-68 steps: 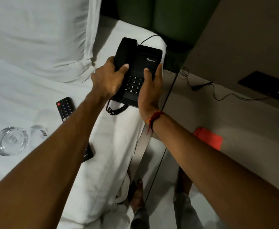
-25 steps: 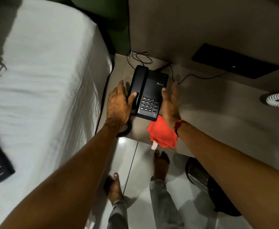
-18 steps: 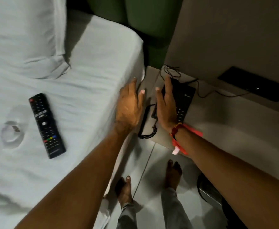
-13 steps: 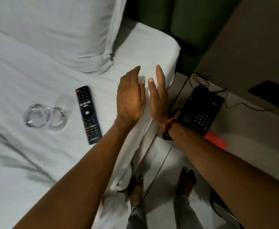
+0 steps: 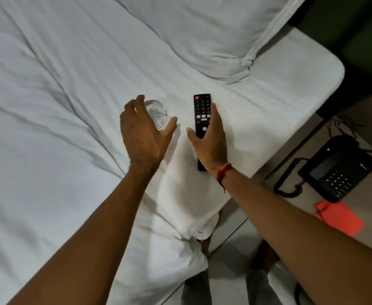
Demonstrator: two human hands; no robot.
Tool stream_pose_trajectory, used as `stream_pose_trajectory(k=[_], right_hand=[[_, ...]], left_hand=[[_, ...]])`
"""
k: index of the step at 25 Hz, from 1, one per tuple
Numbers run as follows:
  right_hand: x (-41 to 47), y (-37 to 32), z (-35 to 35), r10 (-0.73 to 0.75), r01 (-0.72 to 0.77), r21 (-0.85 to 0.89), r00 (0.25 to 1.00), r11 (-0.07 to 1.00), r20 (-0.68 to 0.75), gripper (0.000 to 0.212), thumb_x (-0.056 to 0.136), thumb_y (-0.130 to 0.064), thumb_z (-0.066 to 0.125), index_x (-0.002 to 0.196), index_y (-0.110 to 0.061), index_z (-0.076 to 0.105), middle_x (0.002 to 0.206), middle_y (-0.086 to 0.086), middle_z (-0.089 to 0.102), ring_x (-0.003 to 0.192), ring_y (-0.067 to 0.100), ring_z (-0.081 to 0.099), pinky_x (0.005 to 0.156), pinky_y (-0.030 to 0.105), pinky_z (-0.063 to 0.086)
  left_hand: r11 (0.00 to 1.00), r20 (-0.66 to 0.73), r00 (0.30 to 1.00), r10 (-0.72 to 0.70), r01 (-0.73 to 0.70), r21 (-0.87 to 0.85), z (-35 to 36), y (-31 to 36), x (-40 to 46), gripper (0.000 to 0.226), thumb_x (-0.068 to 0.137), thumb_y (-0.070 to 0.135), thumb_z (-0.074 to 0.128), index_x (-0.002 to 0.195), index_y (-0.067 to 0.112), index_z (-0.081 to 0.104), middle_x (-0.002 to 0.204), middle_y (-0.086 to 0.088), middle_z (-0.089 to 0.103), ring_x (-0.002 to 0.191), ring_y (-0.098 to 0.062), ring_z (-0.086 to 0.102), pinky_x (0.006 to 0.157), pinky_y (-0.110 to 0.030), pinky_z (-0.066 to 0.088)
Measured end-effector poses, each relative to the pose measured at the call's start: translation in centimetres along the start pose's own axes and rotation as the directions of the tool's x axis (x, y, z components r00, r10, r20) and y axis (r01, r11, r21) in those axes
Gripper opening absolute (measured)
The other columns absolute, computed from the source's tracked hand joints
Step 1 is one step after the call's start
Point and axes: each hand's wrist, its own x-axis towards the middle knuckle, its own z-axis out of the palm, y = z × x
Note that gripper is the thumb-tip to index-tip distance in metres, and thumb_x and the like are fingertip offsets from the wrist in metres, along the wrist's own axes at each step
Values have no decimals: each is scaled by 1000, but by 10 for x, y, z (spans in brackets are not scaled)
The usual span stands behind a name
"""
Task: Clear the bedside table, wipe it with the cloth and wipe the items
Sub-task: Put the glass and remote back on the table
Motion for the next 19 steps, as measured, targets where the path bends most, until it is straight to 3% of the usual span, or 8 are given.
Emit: stream_pose_trajectory(k=[2, 6, 10, 16, 19], right_hand=[[-4, 4, 3, -46, 40, -141, 998, 989, -39, 89, 91, -21, 73, 161, -8, 20, 165, 10, 33, 151, 25, 36, 121, 39, 40], [-3, 3, 4, -97, 5, -475, 981, 880, -169, 71, 89, -32, 71, 149, -6, 44, 133, 12, 55, 121, 28, 53, 103, 37, 49], [5, 0, -8, -2, -98, -421, 973, 902, -230, 46, 87, -34, 74, 123, -9, 61, 120, 10, 56, 112, 27, 55, 96, 40, 55], [24, 23, -96, 81, -214, -272, 900, 938, -429, 40, 83, -33, 76, 114, -11, 65, 114, 11, 58, 108, 29, 57, 88, 37, 53], [25, 53, -169, 143, -306, -224, 829, 925, -541, 41, 83, -36, 73, 115, -11, 66, 116, 13, 59, 113, 32, 57, 93, 41, 53]], left_hand=[[980, 62, 994, -94, 103, -173, 5, -9, -6, 92, 73, 59, 80, 147, 21, 40, 139, 1, 57, 125, -21, 59, 99, -43, 55], [906, 62, 988, -145, 157, -393, 12, -13, -5, 87, 67, 49, 89, 138, 26, 44, 131, 9, 63, 118, -12, 64, 97, -39, 58], [894, 40, 991, -131, 136, -428, 16, 8, -5, 80, 64, 49, 89, 128, 27, 47, 122, 10, 67, 110, -11, 67, 93, -35, 58], [876, 137, 989, 53, 20, -482, 50, 100, -21, 83, 64, 48, 89, 133, 26, 48, 125, 10, 67, 112, -10, 67, 94, -31, 59], [849, 205, 962, 178, -45, -527, 80, 169, -43, 77, 65, 49, 88, 129, 31, 49, 120, 16, 68, 107, -4, 68, 92, -30, 59]])
